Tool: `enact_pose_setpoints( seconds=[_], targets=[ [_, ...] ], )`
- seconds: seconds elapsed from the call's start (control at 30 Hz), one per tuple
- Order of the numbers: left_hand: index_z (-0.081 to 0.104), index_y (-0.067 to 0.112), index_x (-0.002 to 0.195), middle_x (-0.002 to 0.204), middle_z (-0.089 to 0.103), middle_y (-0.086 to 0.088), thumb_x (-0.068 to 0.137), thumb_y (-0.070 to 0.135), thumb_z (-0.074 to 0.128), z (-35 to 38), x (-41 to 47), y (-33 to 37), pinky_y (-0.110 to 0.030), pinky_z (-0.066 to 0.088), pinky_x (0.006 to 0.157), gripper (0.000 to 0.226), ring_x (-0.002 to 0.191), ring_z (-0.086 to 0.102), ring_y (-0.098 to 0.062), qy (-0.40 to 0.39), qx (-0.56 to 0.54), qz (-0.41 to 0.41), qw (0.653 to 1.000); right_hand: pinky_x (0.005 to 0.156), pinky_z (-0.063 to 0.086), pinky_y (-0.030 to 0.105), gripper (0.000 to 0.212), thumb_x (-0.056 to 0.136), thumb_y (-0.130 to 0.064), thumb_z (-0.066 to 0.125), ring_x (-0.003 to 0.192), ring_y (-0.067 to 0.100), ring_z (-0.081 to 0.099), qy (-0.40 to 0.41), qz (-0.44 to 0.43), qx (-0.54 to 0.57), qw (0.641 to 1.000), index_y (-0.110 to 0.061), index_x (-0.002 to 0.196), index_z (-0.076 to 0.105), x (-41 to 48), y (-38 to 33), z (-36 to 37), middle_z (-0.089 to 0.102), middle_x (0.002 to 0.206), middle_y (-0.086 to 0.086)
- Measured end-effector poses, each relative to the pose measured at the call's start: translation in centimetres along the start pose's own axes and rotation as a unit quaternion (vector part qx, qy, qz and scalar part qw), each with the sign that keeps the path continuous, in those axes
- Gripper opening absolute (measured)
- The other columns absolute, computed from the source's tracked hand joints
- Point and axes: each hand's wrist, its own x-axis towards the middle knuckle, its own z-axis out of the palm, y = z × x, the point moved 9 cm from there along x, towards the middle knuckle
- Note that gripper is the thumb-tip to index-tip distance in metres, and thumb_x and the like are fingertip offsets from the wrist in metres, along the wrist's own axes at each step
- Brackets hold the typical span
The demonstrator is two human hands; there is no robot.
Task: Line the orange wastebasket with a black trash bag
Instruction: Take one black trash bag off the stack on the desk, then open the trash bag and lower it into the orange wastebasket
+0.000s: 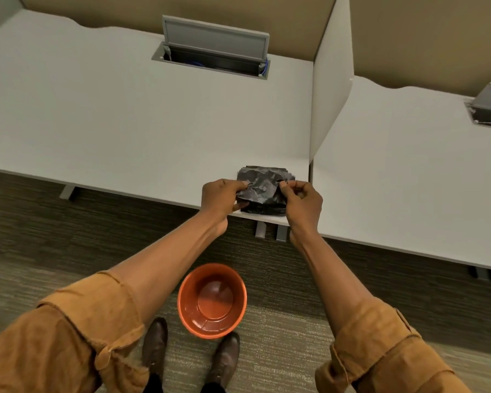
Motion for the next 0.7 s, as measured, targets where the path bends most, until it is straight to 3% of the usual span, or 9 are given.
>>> enact_pose_setpoints(
  seconds=[0.1, 0.2, 0.3, 0.37, 0.43, 0.57, 0.7],
  targets=[
    [0.075, -0.001, 0.101, 0.108, 0.081, -0.019, 0.090, 0.011, 0.085, -0.7, -2.5, -0.3, -0.039, 0.070, 0.074, 0.019, 0.110, 0.078, -0.034, -0.014, -0.064, -0.029, 0.997, 0.087, 0.065, 0.032, 0.015, 0.091, -0.010, 0.084, 0.093, 0.014, 0.076, -0.049, -0.004, 0.044, 0.998, -0.018, 0.099, 0.074, -2.7, -0.8, 0.3, 0.079, 0.100, 0.005],
    [0.080, 0.003, 0.110, 0.121, 0.081, -0.022, 0.089, 0.027, 0.086, -1.9, -5.2, -1.3, -0.044, 0.067, 0.084, 0.032, 0.105, 0.080, -0.033, -0.049, -0.117, -0.106, 0.986, 0.088, 0.065, 0.034, 0.020, 0.088, -0.003, 0.084, 0.098, 0.018, 0.075, -0.112, -0.027, 0.028, 0.993, -0.016, 0.100, 0.076, -5.9, -1.3, 0.7, 0.079, 0.105, 0.003],
    [0.086, 0.001, 0.114, 0.126, 0.079, -0.026, 0.095, 0.048, 0.076, -2.5, -8.1, -2.8, -0.045, 0.067, 0.087, 0.052, 0.107, 0.082, -0.037, -0.197, -0.140, -0.194, 0.951, 0.084, 0.064, 0.039, 0.024, 0.084, 0.004, 0.082, 0.090, 0.022, 0.073, -0.182, -0.022, 0.041, 0.982, -0.018, 0.093, 0.076, -9.6, -0.8, 1.1, 0.078, 0.094, 0.003],
    [0.077, -0.002, 0.130, 0.136, 0.074, -0.029, 0.100, 0.053, 0.069, -3.8, -9.9, -4.0, -0.049, 0.066, 0.093, 0.064, 0.117, 0.078, -0.041, -0.262, -0.147, -0.224, 0.927, 0.073, 0.058, 0.027, 0.028, 0.076, 0.004, 0.079, 0.076, 0.012, 0.067, -0.231, -0.029, 0.050, 0.971, -0.022, 0.085, 0.077, -12.1, -0.3, 1.5, 0.072, 0.078, -0.003],
    [0.074, -0.003, 0.135, 0.136, 0.074, -0.030, 0.096, 0.046, 0.076, -6.2, -10.7, -5.4, -0.050, 0.067, 0.088, 0.063, 0.113, 0.079, -0.041, -0.242, -0.131, -0.236, 0.932, 0.067, 0.052, 0.019, 0.029, 0.069, 0.003, 0.073, 0.069, 0.007, 0.061, -0.285, -0.036, 0.055, 0.956, -0.022, 0.082, 0.077, -14.5, 0.4, 1.8, 0.066, 0.072, -0.006],
    [0.073, -0.004, 0.134, 0.124, 0.079, -0.028, 0.088, 0.030, 0.083, -10.7, -11.7, -7.8, -0.045, 0.068, 0.085, 0.058, 0.102, 0.082, -0.038, -0.161, -0.104, -0.236, 0.953, 0.060, 0.042, 0.017, 0.020, 0.066, -0.004, 0.068, 0.062, 0.007, 0.051, -0.359, -0.019, 0.040, 0.932, -0.017, 0.080, 0.074, -18.5, 2.1, 2.3, 0.057, 0.069, 0.005],
    [0.068, -0.007, 0.139, 0.134, 0.074, -0.030, 0.095, 0.012, 0.075, -13.9, -12.0, -7.3, -0.050, 0.063, 0.096, 0.049, 0.117, 0.076, -0.038, -0.109, -0.142, -0.200, 0.963, 0.060, 0.036, 0.020, 0.018, 0.068, -0.006, 0.063, 0.061, 0.007, 0.048, -0.403, 0.011, -0.009, 0.915, -0.020, 0.076, 0.069, -21.3, 4.0, 2.9, 0.054, 0.065, 0.003]
  ],
)
